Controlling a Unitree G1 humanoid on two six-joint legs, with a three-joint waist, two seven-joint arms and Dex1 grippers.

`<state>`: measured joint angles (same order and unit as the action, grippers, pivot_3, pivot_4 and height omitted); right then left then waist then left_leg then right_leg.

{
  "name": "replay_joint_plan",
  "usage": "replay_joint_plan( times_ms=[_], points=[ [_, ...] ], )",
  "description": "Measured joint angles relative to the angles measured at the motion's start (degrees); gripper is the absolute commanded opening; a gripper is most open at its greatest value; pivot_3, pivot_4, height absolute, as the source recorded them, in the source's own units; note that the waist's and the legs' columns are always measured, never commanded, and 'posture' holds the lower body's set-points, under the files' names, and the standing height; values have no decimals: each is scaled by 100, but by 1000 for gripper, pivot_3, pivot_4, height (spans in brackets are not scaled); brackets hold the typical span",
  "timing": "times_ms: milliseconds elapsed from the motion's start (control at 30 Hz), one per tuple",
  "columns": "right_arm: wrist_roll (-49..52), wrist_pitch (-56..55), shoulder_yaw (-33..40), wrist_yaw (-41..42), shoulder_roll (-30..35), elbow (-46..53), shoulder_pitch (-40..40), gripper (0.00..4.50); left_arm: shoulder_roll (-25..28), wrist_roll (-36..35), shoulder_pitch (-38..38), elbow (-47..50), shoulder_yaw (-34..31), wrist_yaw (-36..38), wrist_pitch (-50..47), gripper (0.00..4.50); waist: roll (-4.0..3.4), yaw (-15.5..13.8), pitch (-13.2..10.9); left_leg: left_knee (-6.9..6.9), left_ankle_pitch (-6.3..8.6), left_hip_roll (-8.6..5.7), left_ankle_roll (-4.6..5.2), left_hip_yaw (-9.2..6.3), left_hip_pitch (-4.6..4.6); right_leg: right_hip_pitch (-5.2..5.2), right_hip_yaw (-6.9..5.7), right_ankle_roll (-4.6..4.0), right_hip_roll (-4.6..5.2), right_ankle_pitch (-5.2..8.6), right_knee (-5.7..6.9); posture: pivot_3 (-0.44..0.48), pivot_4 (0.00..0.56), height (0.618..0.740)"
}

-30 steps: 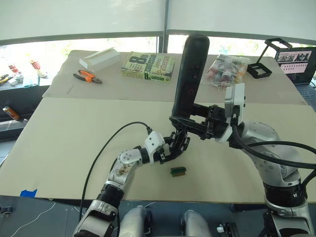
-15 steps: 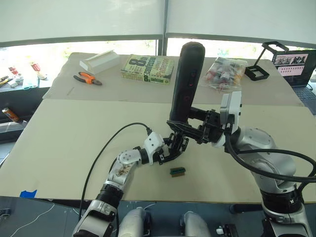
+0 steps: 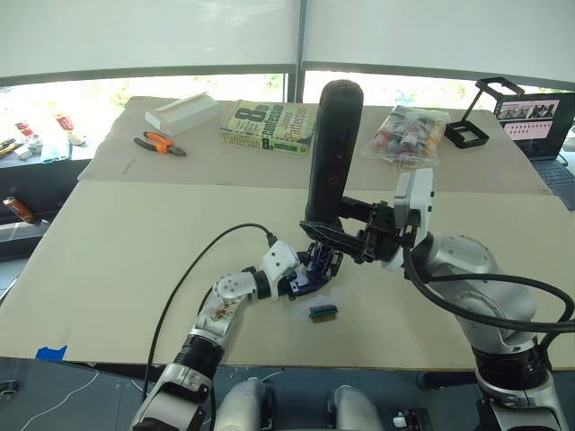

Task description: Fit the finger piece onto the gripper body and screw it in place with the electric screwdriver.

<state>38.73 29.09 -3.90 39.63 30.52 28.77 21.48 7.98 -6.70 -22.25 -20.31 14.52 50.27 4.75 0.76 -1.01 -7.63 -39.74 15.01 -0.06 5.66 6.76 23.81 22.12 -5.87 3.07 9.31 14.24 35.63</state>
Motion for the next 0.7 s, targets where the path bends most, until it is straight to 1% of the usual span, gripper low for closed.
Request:
replay_joint_plan(
  times_ms=[200,700],
  points=[
    [-205,-106,-173,98,42,78,13,1923,8,2,1,0,17,-1,-12,2508,0,-1,32,3,2,1,2,0,0,-3,-9,0,0,0,-10,0,150,740],
    [-219,-105,-175,96,23,24,37,1923,14,0,0,0,23,0,-11,2508,-1,-2,33,5,5,1,4,-2,0,-7,-13,0,10,0,-24,0,150,740]
  ],
)
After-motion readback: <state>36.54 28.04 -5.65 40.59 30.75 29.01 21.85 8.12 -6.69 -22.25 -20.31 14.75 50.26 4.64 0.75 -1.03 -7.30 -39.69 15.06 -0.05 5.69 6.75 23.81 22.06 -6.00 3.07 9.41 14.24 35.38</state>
